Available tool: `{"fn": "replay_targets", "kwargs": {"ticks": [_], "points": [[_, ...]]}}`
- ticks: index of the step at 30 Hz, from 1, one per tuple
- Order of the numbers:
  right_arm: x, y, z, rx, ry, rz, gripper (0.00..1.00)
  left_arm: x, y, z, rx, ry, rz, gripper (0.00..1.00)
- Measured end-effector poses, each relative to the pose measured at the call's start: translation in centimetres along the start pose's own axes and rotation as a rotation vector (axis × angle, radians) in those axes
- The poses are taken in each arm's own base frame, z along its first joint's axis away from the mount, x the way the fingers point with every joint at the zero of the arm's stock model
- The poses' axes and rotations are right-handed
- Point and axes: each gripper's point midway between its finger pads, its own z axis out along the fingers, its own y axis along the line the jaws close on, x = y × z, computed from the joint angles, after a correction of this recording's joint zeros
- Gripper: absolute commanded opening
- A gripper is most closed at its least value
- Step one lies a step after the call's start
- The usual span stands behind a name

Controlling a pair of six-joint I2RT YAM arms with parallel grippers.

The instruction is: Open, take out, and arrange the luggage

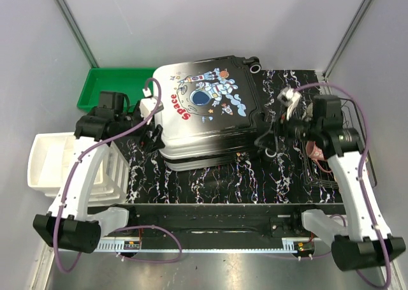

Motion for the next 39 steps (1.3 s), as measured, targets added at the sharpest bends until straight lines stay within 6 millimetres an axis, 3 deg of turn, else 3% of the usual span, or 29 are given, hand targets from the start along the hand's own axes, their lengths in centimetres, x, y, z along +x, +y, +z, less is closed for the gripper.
{"fn": "replay_targets", "kwargs": {"ticks": [3, 5, 8, 12, 19, 25, 28, 34, 39], "points": [[3.8, 3.2, 0.2, -0.095, 0.065, -0.02, 0.67, 4.0, 0.4, 1.2, -0.005, 0.119, -0.038, 0.91], [5.9, 3.8, 1.2, -0.144, 0.12, -0.007, 0.65, 5.6, 0.8, 1.8, -0.014, 0.166, -0.057, 0.9], [8.3, 2.7, 3.2, -0.159, 0.194, 0.049, 0.64, 6.7, 1.6, 2.7, -0.042, 0.202, -0.07, 0.88], [10.0, -1.1, 6.5, -0.087, 0.252, 0.112, 0.64, 7.2, 1.9, 3.6, -0.039, 0.24, -0.131, 0.88], [6.9, -6.7, 8.7, 0.117, 0.236, 0.091, 0.62, 5.5, 4.2, 6.5, -0.047, 0.253, -0.248, 0.88], [4.3, -11.9, 10.5, 0.257, 0.192, 0.083, 0.61, 2.8, 10.9, 9.9, -0.198, 0.178, -0.278, 0.89], [4.2, -12.0, 10.6, 0.256, 0.186, 0.087, 0.62, 1.6, 12.9, 10.3, -0.249, 0.146, -0.285, 0.9], [4.3, -11.5, 10.9, 0.228, 0.168, 0.098, 0.63, 1.2, 15.0, 10.3, -0.305, 0.124, -0.327, 0.9], [4.4, -10.9, 10.7, 0.198, 0.14, 0.088, 0.66, 0.5, 16.6, 9.3, -0.254, -0.005, -0.479, 0.89]]}}
